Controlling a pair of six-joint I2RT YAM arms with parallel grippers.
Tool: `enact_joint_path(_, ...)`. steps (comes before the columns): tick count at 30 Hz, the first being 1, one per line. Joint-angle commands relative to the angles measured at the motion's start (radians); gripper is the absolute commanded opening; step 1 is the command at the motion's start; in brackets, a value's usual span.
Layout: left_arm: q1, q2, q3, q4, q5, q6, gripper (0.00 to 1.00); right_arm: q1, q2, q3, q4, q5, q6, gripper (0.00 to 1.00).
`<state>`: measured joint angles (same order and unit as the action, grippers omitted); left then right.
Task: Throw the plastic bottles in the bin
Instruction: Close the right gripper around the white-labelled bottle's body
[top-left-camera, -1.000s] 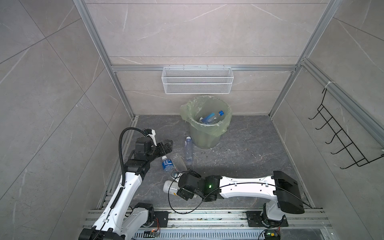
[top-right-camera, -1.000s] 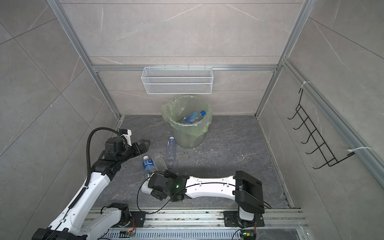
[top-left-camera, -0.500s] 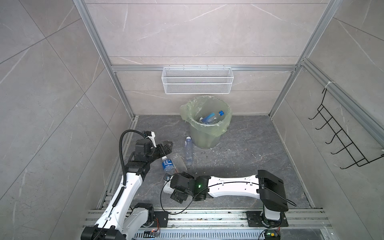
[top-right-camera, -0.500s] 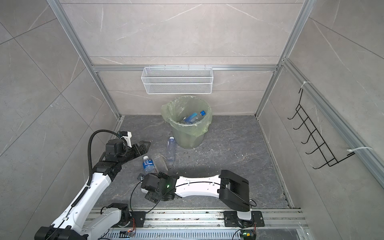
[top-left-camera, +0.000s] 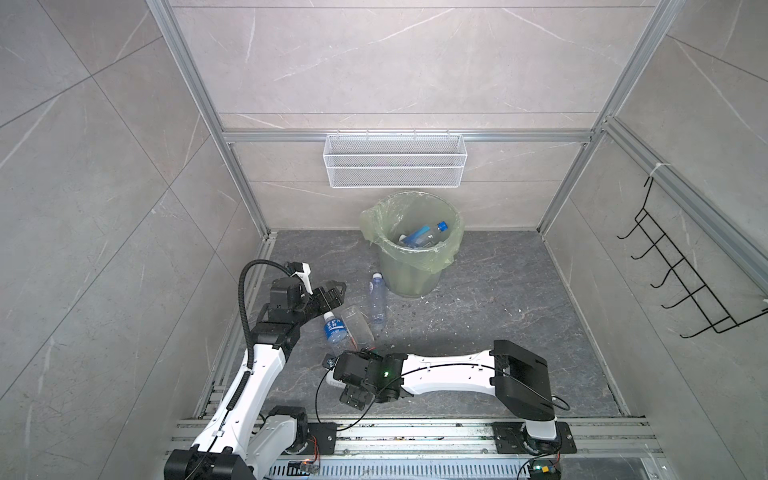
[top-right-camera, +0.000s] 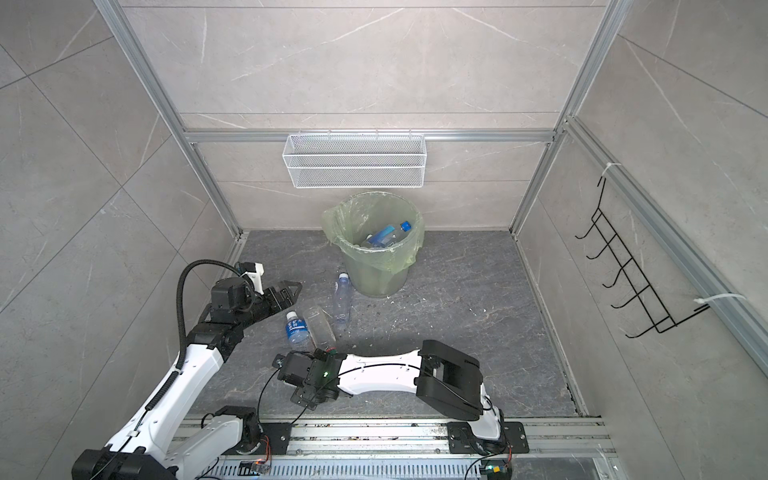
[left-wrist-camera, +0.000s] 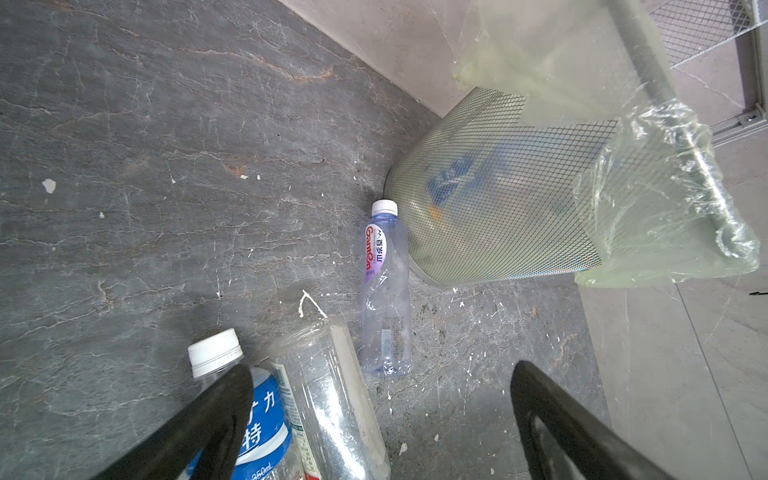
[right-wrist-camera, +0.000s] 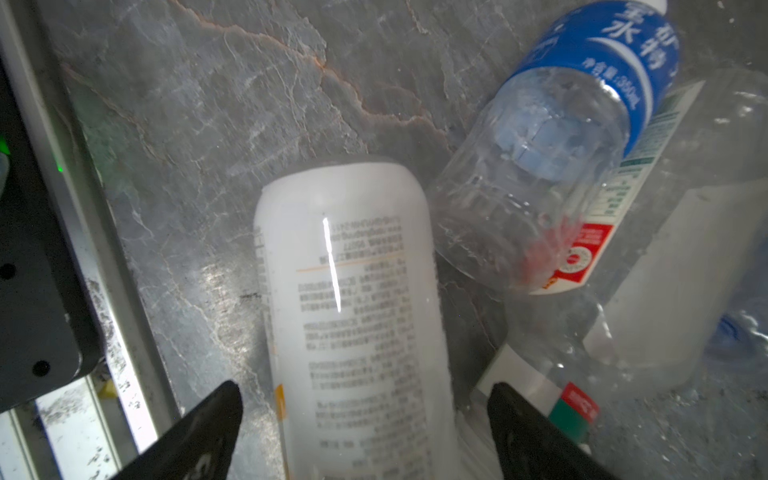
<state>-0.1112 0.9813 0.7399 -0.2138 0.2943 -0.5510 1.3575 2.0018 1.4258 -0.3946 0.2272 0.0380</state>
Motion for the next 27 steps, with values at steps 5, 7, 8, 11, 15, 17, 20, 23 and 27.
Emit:
enact_joint_path(5, 0.01, -0.003, -0.005, 0.044, 0.033, -0.015, 0.98, 0.004, 0.047, 0.021, -0.026, -0.026, -0.019, 0.88)
enact_joint_path(7, 0.01, -0.004, -0.007, 0.045, 0.033, -0.013, 0.99, 0.004, 0.054, 0.022, -0.028, -0.028, -0.023, 0.86)
enact_joint_path(8, 0.01, -0.005, -0.008, 0.044, 0.032, -0.012, 0.99, 0.004, 0.055, 0.022, -0.027, -0.031, -0.025, 0.85)
enact_joint_path(11, 0.01, -0.006, -0.009, 0.044, 0.032, -0.013, 0.98, 0.004, 0.06, 0.02, -0.029, -0.029, -0.031, 0.81)
enact_joint_path(15, 0.01, -0.004, -0.01, 0.045, 0.031, -0.012, 0.98, 0.005, 0.054, 0.012, -0.026, -0.028, -0.036, 0.73)
enact_joint_path(17, 0.01, -0.003, -0.009, 0.045, 0.031, -0.012, 0.98, 0.004, 0.047, 0.006, -0.024, -0.025, -0.041, 0.69)
enact_joint_path(20, 0.01, -0.002, -0.011, 0.047, 0.033, -0.012, 0.98, 0.006, 0.013, -0.029, 0.001, -0.012, -0.044, 0.63)
enact_joint_path(23, 0.01, -0.005, -0.01, 0.044, 0.035, -0.002, 0.98, 0.005, -0.064, -0.111, 0.074, 0.0, -0.045, 0.61)
enact_joint_path(27, 0.01, -0.011, -0.013, 0.048, 0.032, 0.006, 0.98, 0.007, -0.205, -0.229, 0.175, 0.022, -0.038, 0.6)
